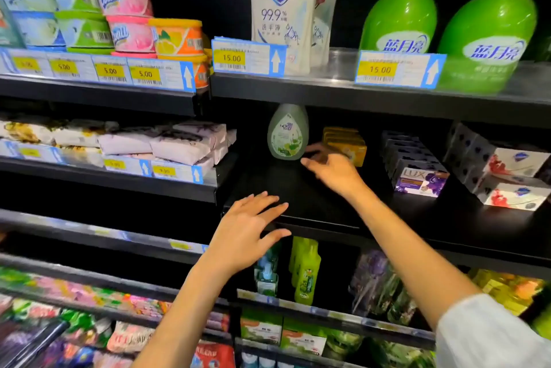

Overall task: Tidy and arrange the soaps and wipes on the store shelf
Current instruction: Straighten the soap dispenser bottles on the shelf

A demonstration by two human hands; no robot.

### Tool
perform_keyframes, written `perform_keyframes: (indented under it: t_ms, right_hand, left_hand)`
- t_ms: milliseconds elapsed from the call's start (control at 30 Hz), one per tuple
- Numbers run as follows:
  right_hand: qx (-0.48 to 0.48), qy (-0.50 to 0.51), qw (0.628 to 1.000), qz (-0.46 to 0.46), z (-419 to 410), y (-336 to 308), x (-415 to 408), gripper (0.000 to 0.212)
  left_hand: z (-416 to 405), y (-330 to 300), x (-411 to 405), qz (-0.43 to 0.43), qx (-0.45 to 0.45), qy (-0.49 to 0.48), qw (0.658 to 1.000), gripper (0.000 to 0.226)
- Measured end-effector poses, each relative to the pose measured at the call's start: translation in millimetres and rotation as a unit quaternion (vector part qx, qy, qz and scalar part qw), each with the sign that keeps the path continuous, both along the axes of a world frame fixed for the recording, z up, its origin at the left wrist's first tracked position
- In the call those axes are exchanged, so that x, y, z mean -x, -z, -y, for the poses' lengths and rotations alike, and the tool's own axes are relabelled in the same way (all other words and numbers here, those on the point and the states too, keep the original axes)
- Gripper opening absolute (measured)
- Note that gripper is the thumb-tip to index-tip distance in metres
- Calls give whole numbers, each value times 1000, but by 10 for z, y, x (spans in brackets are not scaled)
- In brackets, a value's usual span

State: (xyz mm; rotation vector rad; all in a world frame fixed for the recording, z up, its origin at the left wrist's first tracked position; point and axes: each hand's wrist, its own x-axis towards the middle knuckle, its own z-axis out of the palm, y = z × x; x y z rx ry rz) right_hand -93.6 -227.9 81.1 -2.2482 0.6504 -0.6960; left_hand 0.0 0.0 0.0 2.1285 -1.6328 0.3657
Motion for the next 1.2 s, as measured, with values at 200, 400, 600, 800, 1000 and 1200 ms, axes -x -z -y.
perform_keyframes:
  t_ms: [200,400,600,800,1000,1200]
  right_hand:
    - [-59,60,995,54,325,-99,-688,71]
    - [-77,96,987,103,733,106,-1146,83]
    - [-84,69,985,136,851,226,-1253,90]
    - [-82,81,984,136,353,-3,-962,78]
    - [-105,48,983,145,271,-19,-705,77]
    - [-193,-33,968,158,168,29,-214,78]
  left_hand:
    - [13,-11,1,3,7,6,1000,63]
    - [24,-8,-3,-2,22,4,1000,61]
    - [30,-35,11,-9,28,-3,1000,62]
    - [32,-71,18,-14,29,0,999,59]
    - [24,-75,58,-1,35,-3,999,60]
    - [66,-229,91,-110,58,-3,992,56]
